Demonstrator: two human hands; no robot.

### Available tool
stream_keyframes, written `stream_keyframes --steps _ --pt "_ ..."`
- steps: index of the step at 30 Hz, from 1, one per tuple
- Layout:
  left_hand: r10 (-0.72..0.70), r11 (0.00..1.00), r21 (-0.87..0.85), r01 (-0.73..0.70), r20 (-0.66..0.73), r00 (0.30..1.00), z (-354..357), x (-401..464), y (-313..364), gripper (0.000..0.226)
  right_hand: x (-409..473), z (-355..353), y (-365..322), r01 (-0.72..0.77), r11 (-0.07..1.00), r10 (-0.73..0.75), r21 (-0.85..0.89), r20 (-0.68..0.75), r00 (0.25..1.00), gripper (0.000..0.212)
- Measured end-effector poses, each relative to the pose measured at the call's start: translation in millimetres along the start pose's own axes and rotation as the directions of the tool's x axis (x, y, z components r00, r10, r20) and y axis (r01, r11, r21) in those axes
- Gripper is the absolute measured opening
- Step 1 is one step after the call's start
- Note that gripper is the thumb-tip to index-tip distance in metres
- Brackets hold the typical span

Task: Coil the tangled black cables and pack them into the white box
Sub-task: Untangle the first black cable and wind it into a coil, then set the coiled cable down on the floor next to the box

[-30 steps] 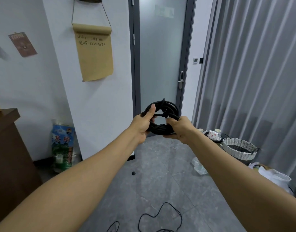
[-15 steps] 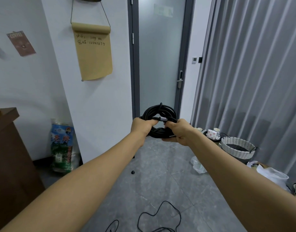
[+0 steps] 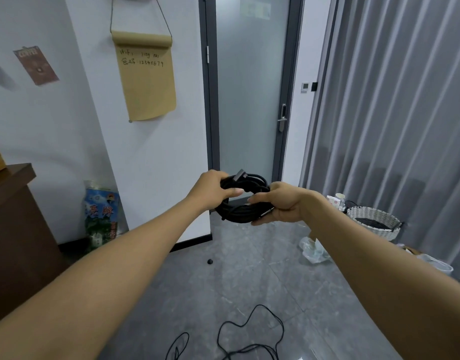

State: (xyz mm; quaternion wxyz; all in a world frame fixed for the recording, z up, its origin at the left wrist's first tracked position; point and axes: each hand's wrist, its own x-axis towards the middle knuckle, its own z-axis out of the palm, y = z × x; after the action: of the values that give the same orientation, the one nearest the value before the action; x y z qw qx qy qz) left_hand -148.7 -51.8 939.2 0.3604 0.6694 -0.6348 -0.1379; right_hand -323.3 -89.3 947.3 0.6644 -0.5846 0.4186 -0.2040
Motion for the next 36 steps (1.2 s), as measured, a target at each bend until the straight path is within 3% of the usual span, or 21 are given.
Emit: stream_keyframes --steps 4,13,20,26,30,33,36 --pt "-0.098 0.987 -0.126 0.102 0.037 0.994 -2.0 -0.4 -6.8 0.034 7.3 -1.9 2.3 0.033 0.999 -0.034 0.025 0.051 0.998 0.023" --pt "-0.383 0.855 -0.355 0.379 0.063 0.922 25.4 -16.2 -46.5 0.023 53.8 13.7 48.9 0.042 0.991 -0.029 0.129 -0.102 0.994 0.031" --pt "-0.59 0.759 -0.307 0.575 0.052 0.806 74.3 -43.7 -131.3 0.041 105.1 47.2 128.5 -0.098 0.987 0.106 0.129 -0.056 0.993 0.031" --pt "-0.72 0.68 -0.225 0.698 -0.023 0.694 122.2 -96.0 -227.9 0.039 142.1 81.2 226.1 -0.232 0.966 0.237 0.112 -0.031 0.971 0.021" --pt "-0.804 0.578 -0.196 0.792 0.029 0.594 163.6 -144.2 -293.1 0.036 159.5 105.7 297.5 -0.325 0.94 0.33 0.102 -0.031 0.944 0.008" --pt "-0.827 0.534 -0.209 0.819 0.072 0.558 194.5 -178.9 -338.6 0.035 177.7 125.5 360.0 -0.382 0.92 0.386 0.082 -0.038 0.922 0.015" --pt "-0.841 0.509 -0.19 0.84 0.099 0.532 228.6 -215.8 -385.2 0.036 194.2 144.1 425.7 -0.43 0.9 0.434 0.07 -0.044 0.9 0.004"
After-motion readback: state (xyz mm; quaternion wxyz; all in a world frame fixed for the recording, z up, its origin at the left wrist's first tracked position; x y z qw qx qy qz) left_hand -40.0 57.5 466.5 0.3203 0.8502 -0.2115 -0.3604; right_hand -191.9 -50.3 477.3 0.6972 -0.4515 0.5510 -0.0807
